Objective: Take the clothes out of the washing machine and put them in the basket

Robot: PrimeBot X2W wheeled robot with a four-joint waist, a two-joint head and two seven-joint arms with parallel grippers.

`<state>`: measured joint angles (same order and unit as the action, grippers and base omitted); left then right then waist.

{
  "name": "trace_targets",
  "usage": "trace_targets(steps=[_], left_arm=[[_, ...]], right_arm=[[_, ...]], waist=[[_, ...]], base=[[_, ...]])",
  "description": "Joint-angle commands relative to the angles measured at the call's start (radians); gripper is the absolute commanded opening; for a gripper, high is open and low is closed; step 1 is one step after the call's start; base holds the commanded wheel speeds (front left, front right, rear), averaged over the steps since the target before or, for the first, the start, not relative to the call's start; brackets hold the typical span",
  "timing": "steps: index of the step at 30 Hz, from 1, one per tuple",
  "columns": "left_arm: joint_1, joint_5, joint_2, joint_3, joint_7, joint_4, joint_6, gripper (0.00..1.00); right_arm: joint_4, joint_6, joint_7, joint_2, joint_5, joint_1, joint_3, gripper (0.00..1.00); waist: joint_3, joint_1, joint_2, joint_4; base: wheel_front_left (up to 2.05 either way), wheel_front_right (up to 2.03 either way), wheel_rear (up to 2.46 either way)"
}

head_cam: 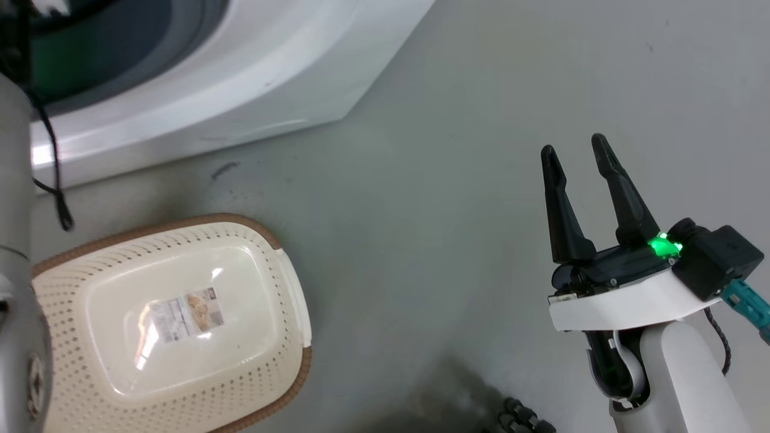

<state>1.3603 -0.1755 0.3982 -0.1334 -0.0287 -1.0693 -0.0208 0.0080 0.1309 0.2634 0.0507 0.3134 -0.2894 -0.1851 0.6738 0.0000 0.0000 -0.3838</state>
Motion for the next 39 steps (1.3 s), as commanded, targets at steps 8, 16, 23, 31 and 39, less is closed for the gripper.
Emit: trace_targets(steps=[8, 16, 23, 31, 39], left_arm=[[-0.172, -0.052, -0.041, 0.032, 0.233, -0.012, 0.013, 0.0], [-0.329, -0.092, -0.085, 0.059, 0.295, 0.03, 0.039, 0.0], [-0.499, -0.089, -0.125, 0.095, 0.296, 0.219, 0.036, 0.0], [-0.705, -0.076, -0.19, 0.124, 0.296, 0.432, 0.039, 0.0], [-0.916, -0.058, -0.248, 0.127, 0.296, 0.684, 0.029, 0.0]], right_arm=[[0.057, 0.0, 0.002, 0.0, -0.039, 0.054, 0.016, 1.0], [0.102, 0.0, 0.002, 0.0, -0.064, 0.128, 0.034, 1.0], [0.116, 0.0, -0.004, 0.0, -0.071, 0.178, 0.043, 1.0], [0.099, 0.0, -0.033, 0.0, -0.08, 0.242, 0.06, 1.0], [0.068, 0.0, -0.065, -0.001, -0.087, 0.306, 0.083, 1.0]], waist=[[-0.182, 0.0, 0.0, 0.067], [-0.332, 0.0, 0.0, 0.11], [-0.433, 0.0, 0.0, 0.144], [-0.535, 0.0, 0.0, 0.19], [-0.628, 0.0, 0.0, 0.234]], base=[[0.0, 0.0, 0.0], [0.0, 0.0, 0.0], [0.0, 0.0, 0.0], [0.0, 0.0, 0.0], [0.0, 0.0, 0.0]])
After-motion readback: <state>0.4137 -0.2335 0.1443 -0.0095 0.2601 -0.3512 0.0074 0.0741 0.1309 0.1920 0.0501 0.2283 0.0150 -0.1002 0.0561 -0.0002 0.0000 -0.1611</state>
